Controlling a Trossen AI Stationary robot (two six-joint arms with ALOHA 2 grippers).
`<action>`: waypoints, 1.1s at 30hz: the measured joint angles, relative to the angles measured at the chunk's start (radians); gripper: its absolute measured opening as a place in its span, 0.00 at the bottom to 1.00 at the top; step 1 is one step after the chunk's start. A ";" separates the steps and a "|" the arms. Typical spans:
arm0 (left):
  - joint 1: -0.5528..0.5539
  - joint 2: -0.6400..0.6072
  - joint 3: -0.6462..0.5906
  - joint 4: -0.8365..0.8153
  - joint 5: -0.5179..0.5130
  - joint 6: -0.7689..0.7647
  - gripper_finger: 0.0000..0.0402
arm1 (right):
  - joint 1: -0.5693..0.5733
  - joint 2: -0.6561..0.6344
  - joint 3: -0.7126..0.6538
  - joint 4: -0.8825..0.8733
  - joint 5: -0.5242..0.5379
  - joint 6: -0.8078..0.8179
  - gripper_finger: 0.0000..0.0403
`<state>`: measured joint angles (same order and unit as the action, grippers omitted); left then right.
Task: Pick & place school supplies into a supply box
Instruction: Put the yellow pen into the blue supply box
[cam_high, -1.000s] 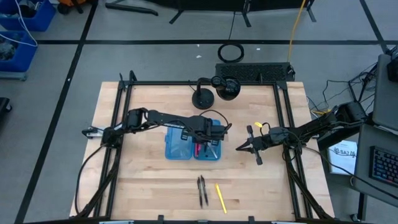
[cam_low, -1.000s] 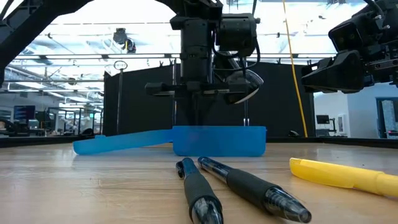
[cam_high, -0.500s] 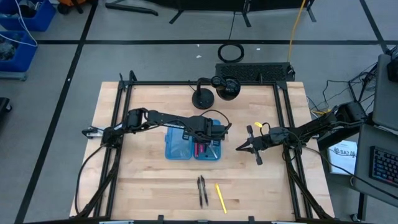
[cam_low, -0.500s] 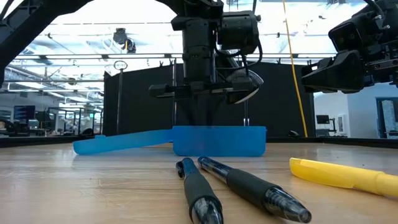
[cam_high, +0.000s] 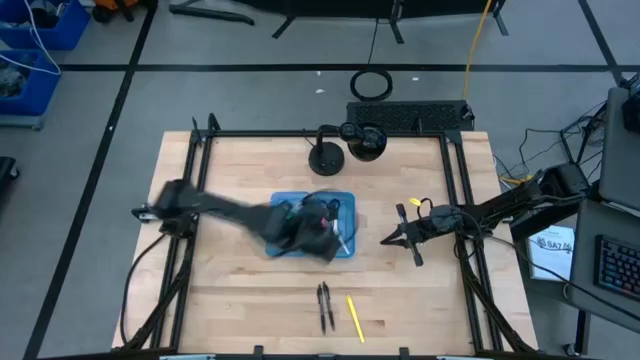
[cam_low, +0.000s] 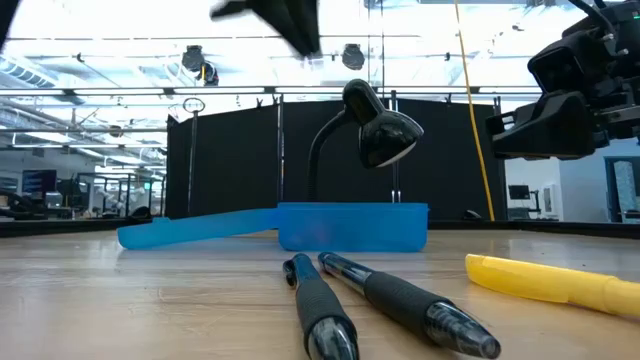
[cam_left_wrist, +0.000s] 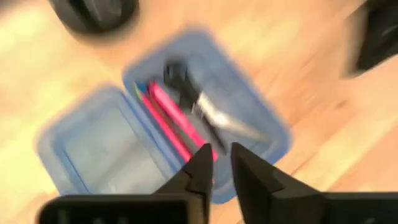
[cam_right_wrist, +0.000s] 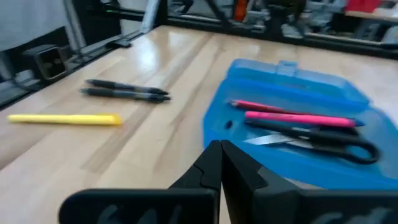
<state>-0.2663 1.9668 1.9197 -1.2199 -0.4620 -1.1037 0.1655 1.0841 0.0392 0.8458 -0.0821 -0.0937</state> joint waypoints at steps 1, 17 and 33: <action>-0.051 -0.033 -0.009 -0.005 -0.080 -0.025 0.10 | 0.000 0.000 0.000 -0.006 -0.017 0.003 0.00; -0.495 -0.177 -0.624 0.518 -0.483 0.313 0.01 | 0.000 0.000 0.000 0.115 -0.135 -0.035 0.00; -0.284 -0.973 -1.449 1.452 0.021 1.130 0.00 | 0.018 0.000 0.000 0.304 -0.095 0.130 0.00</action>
<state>-0.5507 0.9942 0.4704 0.2316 -0.4408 0.0259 0.1838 1.0840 0.0395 1.1496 -0.1774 0.0358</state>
